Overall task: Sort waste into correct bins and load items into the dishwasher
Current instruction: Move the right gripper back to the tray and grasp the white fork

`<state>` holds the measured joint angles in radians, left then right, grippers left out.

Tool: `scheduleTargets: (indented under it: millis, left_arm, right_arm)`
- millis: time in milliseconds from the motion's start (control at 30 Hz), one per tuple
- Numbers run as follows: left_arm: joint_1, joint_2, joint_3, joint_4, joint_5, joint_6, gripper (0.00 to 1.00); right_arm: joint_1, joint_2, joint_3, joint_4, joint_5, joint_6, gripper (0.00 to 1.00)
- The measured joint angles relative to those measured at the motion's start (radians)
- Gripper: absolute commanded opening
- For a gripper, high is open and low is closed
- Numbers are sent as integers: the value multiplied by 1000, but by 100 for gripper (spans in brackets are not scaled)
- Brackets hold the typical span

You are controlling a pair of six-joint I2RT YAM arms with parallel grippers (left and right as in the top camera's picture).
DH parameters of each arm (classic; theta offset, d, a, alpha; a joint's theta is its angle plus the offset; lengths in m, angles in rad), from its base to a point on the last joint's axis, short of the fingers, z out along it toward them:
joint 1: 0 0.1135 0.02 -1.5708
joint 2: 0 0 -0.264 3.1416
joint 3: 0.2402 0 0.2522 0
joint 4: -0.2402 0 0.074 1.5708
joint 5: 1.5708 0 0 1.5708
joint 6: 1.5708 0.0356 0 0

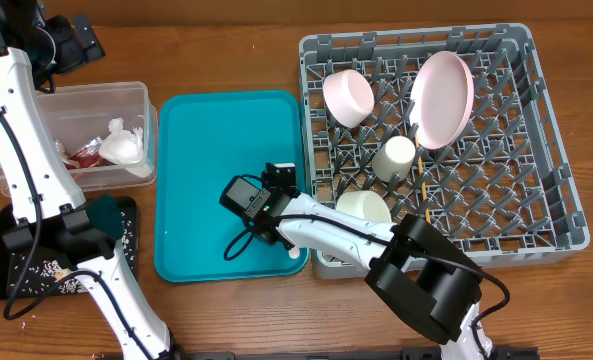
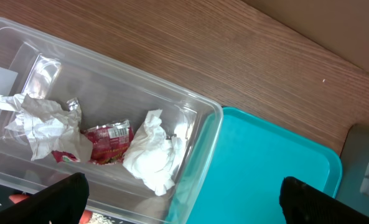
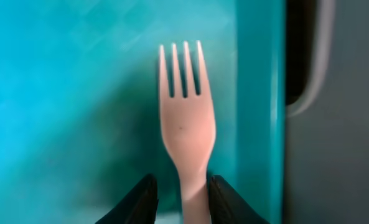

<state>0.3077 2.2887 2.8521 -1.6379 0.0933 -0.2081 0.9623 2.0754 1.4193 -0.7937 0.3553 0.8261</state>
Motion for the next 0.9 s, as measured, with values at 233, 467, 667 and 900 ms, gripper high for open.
scheduleTargets:
  millis: [233,467,667,900]
  left_arm:
    - [0,0,0,0,0,0,100]
    - [0,0,0,0,0,0,100]
    - [0,0,0,0,0,0,100]
    - [0,0,0,0,0,0,100]
  right_arm:
    - [0,0,0,2,-46,0,30]
    - [0,0,0,4,-59,0,20]
    - [0,0,0,2,-64,3,13]
    - [0,0,11,-15,-88,-21,4]
